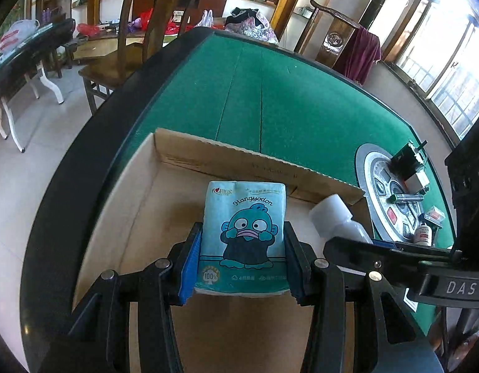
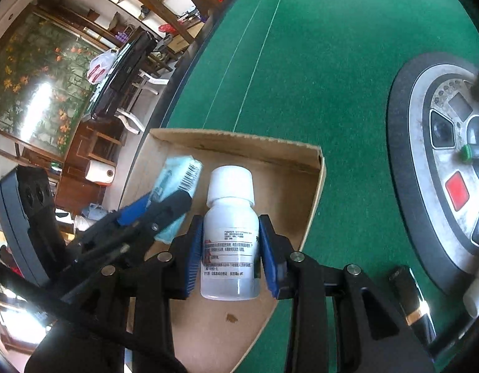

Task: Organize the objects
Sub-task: 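Lower both held items into the cardboard tray and open both grippers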

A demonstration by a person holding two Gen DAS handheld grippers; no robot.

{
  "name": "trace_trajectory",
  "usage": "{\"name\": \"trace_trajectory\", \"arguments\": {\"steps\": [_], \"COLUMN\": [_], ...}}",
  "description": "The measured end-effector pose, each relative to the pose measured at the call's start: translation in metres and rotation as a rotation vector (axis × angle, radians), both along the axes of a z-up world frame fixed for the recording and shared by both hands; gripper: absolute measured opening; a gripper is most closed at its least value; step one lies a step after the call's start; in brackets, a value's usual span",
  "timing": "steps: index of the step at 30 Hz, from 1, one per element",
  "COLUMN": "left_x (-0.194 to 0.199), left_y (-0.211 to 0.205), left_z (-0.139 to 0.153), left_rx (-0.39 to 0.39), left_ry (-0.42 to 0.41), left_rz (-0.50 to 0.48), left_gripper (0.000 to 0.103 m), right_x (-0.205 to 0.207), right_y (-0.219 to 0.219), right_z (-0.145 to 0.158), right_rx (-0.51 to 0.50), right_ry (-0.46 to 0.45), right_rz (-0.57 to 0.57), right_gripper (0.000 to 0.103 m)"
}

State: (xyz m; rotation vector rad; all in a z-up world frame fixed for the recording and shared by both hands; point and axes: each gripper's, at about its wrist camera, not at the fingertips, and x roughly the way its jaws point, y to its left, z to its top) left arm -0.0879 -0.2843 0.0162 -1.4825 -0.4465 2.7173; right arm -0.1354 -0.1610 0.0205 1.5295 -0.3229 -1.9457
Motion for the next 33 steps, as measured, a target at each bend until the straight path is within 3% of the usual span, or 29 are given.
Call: {"name": "trace_trajectory", "arguments": {"steps": [8, 14, 18, 21, 27, 31, 33], "left_x": [-0.008, -0.009, -0.008, -0.004, 0.016, 0.040, 0.052], "left_y": [-0.005, -0.010, -0.013, -0.017, -0.018, -0.010, -0.005], "left_z": [-0.005, -0.005, -0.003, 0.001, 0.025, 0.047, 0.057], "left_rx": [0.016, 0.084, 0.122, 0.141, 0.137, 0.113, 0.119], "left_ry": [-0.002, 0.004, -0.015, -0.018, 0.009, 0.043, 0.056], "left_rz": [0.014, 0.018, 0.010, 0.023, 0.054, 0.059, 0.059], "left_gripper": [0.043, 0.054, 0.056, 0.058, 0.059, 0.063, 0.063], "right_x": [0.001, 0.002, 0.007, 0.014, 0.034, 0.057, 0.070], "right_y": [0.004, 0.011, 0.012, 0.017, 0.041, 0.064, 0.074], "right_z": [0.002, -0.003, 0.000, 0.013, 0.048, 0.071, 0.079], "right_rx": [0.028, 0.041, 0.056, 0.071, 0.064, 0.088, 0.102], "right_ry": [0.041, 0.059, 0.086, 0.151, 0.253, 0.335, 0.369], "right_rz": [-0.006, -0.005, -0.012, -0.014, -0.035, -0.052, -0.058], "right_gripper": [0.032, 0.033, 0.035, 0.045, 0.045, 0.056, 0.057]}}
